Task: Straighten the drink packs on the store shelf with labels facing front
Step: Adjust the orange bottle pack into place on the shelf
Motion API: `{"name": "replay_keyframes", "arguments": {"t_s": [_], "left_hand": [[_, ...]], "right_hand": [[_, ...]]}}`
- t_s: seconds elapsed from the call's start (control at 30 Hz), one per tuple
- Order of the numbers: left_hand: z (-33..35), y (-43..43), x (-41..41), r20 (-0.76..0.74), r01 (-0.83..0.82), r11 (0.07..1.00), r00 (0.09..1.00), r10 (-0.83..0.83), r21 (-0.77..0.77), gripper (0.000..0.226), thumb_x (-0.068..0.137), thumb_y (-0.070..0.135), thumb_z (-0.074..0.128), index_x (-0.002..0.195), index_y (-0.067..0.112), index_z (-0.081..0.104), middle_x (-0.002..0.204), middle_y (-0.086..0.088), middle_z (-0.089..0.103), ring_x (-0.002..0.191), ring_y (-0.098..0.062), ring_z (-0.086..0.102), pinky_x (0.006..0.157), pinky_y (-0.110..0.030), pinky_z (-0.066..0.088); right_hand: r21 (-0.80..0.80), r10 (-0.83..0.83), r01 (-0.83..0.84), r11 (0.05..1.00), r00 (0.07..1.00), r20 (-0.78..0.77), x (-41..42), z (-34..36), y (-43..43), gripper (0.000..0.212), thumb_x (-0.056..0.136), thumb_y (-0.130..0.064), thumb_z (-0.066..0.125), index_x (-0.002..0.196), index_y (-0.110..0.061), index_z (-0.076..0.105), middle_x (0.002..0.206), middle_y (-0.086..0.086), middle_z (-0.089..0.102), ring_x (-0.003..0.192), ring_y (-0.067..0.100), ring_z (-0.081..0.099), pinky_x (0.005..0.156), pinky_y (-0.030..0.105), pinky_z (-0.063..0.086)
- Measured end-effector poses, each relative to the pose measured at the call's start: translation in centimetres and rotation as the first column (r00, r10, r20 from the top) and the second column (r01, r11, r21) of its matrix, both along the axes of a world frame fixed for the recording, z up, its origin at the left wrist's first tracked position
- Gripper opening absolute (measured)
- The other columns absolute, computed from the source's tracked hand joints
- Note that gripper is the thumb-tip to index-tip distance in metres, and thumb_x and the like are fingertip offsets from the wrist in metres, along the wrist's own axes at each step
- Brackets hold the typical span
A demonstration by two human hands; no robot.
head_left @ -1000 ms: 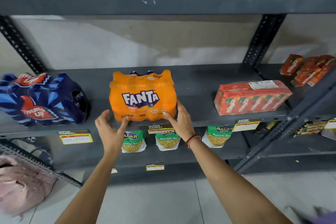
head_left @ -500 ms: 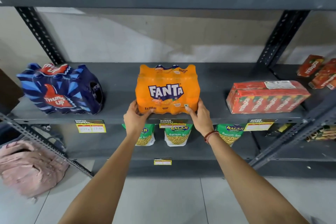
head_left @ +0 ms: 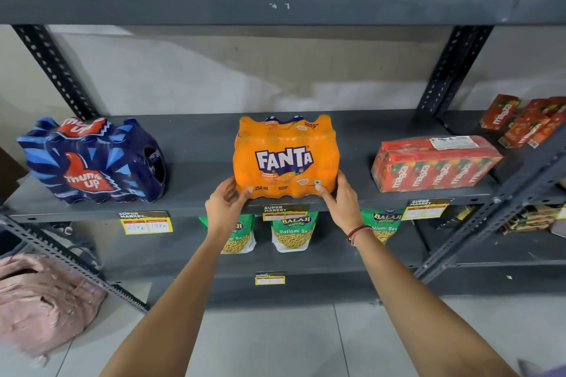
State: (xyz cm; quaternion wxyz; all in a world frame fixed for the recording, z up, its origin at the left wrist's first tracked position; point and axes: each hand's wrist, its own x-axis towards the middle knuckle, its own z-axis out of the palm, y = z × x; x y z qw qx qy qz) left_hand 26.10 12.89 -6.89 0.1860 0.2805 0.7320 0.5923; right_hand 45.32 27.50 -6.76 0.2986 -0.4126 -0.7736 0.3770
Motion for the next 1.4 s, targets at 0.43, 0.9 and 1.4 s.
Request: {"name": "replay_keyframes", "arguments": {"t_s": [0.43,0.9,1.4], "left_hand": [[1.3,-9.6,-8.0,-0.076,-0.379,0.916,0.918,0.39,0.13,0.032,0.086,0.028,0.064,0.111,0.007,0.063,0.102,-0.007,0.067,0.092,-0.015,0.061,0.07,-0.006,0.043],[1.3,-17.9,-23.4,0.147,-0.529,0.848,0.841,0.521,0.025,0.07,0.091,0.057,0.039,0.146,0.016,0.028,0.153,-0.007,0.03,0.138,-0.022,0.032,0.112,-0.036,0.024],[0.2,-16.1,-24.3,0.215,-0.34,0.937,0.924,0.316,0.086,0.061,0.091,0.048,0.048,0.142,0.019,0.032,0.14,-0.002,0.048,0.125,-0.017,0.048,0.107,-0.035,0.034]], "right_hand": [[0.486,0.104,-0.01,0.874,0.98,-0.167,-11.5,3.8,-10.9,0.038,0.09,-0.024,0.058,0.122,-0.005,0.053,0.129,0.019,0.051,0.123,0.031,0.046,0.101,0.036,0.041],[0.14,0.407,-0.417,0.898,0.908,0.098,-26.5,2.1,-16.5,0.064,0.083,-0.035,0.066,0.132,-0.005,0.039,0.133,0.014,0.044,0.124,0.03,0.042,0.095,0.043,0.046],[0.012,0.302,-0.302,0.953,0.948,-0.096,-27.9,0.6,-16.8,0.056,0.082,-0.029,0.069,0.128,-0.008,0.043,0.126,0.012,0.058,0.114,0.028,0.056,0.094,0.039,0.05]]}}
